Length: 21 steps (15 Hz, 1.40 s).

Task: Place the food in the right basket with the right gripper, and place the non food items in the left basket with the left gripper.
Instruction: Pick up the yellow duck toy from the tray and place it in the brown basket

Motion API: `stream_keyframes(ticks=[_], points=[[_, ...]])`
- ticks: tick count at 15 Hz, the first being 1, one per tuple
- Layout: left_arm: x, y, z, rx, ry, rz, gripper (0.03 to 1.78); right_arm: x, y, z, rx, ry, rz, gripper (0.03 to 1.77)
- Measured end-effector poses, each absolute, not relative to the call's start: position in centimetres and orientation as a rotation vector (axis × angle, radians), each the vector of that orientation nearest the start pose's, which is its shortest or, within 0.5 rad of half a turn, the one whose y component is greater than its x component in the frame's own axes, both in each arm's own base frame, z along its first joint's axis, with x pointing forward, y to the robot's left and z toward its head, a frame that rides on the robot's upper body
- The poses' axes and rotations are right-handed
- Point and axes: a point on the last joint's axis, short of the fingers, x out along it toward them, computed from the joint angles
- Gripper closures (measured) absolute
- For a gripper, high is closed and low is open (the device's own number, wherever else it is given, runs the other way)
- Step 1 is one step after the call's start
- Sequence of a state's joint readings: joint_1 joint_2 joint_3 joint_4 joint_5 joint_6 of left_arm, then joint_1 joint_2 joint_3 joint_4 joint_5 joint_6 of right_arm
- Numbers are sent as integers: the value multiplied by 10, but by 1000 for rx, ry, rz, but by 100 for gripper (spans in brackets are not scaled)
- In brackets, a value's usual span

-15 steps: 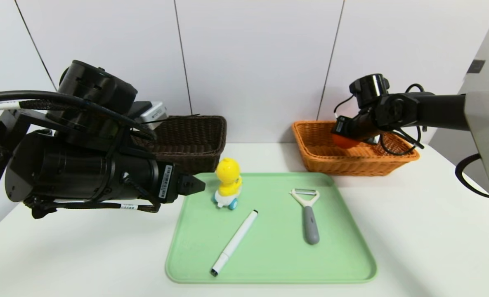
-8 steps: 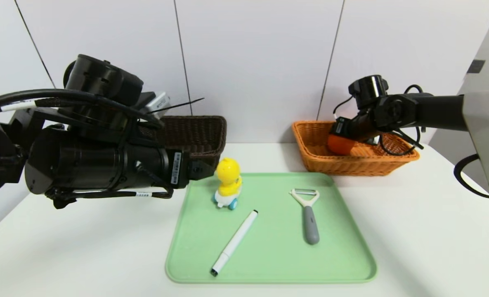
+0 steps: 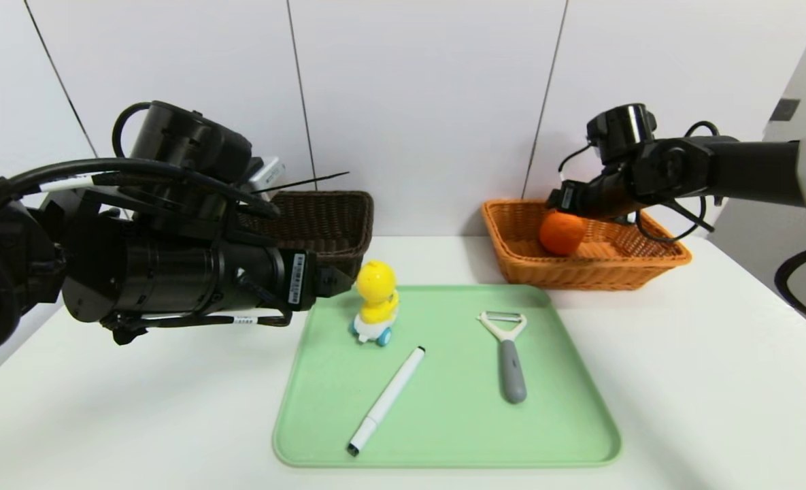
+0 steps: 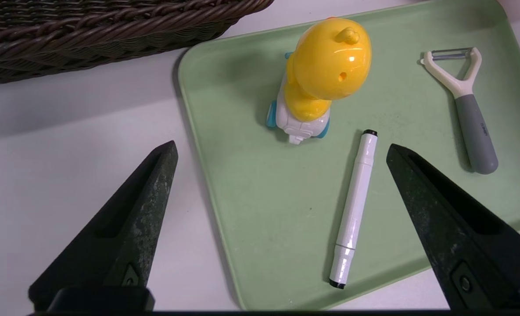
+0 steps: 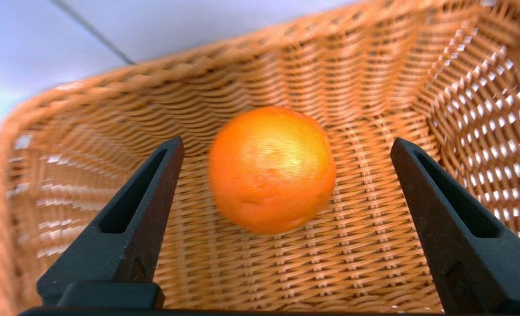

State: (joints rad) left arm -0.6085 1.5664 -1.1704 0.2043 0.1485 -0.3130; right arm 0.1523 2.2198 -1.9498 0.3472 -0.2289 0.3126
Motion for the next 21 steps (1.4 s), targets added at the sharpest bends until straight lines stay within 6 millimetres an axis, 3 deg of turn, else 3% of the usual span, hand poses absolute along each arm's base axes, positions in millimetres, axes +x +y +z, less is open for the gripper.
stream_keyframes(ticks=[5,7,9,14,17,21], points=[[221,-166,230,-24,651,-325,12,411,74,273,186,438,-95,13],[222,-173,221,-9,628,-291,12,382,81,304,184,386,-54,12],[221,-182,208,-8,596,-316,12,348,85,319,164,392,-21,12],[210,-207,169,35,549,-307,12,286,72,324,147,427,-11,11],[215,-218,154,33,486,-270,12,268,60,315,153,449,-20,11],[219,-228,137,50,463,-264,12,258,53,312,162,425,-30,11]])
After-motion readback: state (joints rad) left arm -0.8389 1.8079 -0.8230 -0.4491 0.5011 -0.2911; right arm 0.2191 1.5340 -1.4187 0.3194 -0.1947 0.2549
